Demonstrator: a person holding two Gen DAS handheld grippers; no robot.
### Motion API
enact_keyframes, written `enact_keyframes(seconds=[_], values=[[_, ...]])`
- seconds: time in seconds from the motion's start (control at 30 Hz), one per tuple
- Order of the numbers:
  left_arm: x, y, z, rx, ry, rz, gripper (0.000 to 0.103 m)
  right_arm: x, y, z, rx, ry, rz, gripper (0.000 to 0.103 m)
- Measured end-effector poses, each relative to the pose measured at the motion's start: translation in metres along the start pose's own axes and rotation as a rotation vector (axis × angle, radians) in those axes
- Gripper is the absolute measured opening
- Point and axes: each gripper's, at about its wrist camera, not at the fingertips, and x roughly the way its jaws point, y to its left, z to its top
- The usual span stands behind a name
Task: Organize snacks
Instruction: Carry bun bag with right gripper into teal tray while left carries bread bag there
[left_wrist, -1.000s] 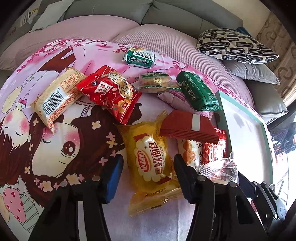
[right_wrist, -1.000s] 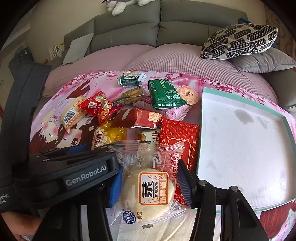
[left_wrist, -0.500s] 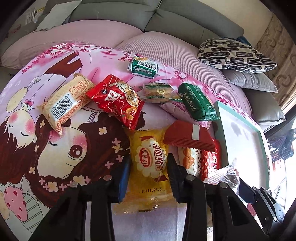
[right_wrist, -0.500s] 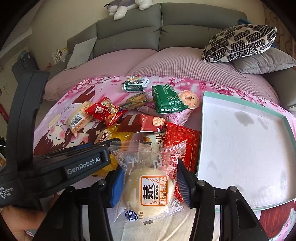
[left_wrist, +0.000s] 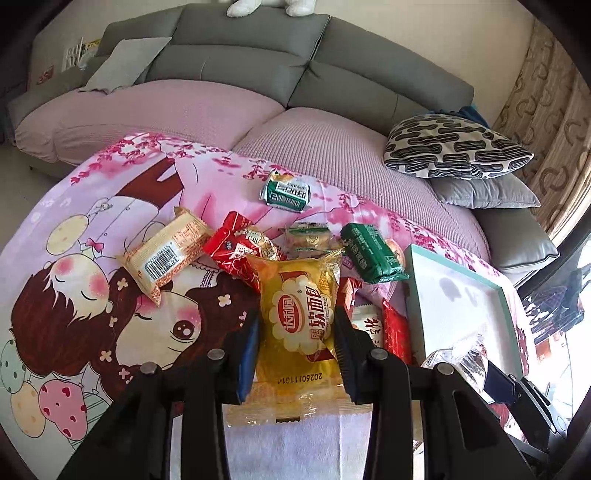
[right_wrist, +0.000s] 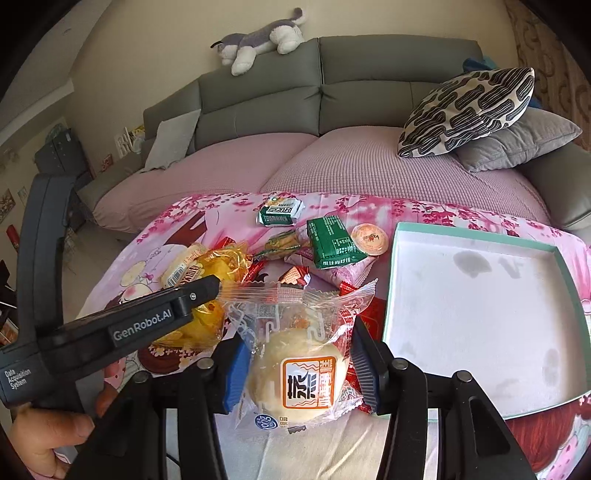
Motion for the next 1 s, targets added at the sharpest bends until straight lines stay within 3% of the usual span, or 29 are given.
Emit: enact_keyframes(seconds=[0.33, 0.83, 1.0], values=[[-0.002, -0.037, -0.002, 0.098, -0.016, -0.047, 0.039, -0.017, -0.034, 0.004, 0.08, -0.038, -0.055, 0.053], [0.019, -0.161, -0.032, 0.398, 0.036, -0.222, 0.039, -0.059, -0.176, -0.017, 0.392, -0.088, -0.402, 0.053], [0.034, -0.182, -0.042, 0.436, 0.047, -0.248, 0.039, -0.061, -0.204, -0.025, 0.453, -0.103, -0.449, 0.053]])
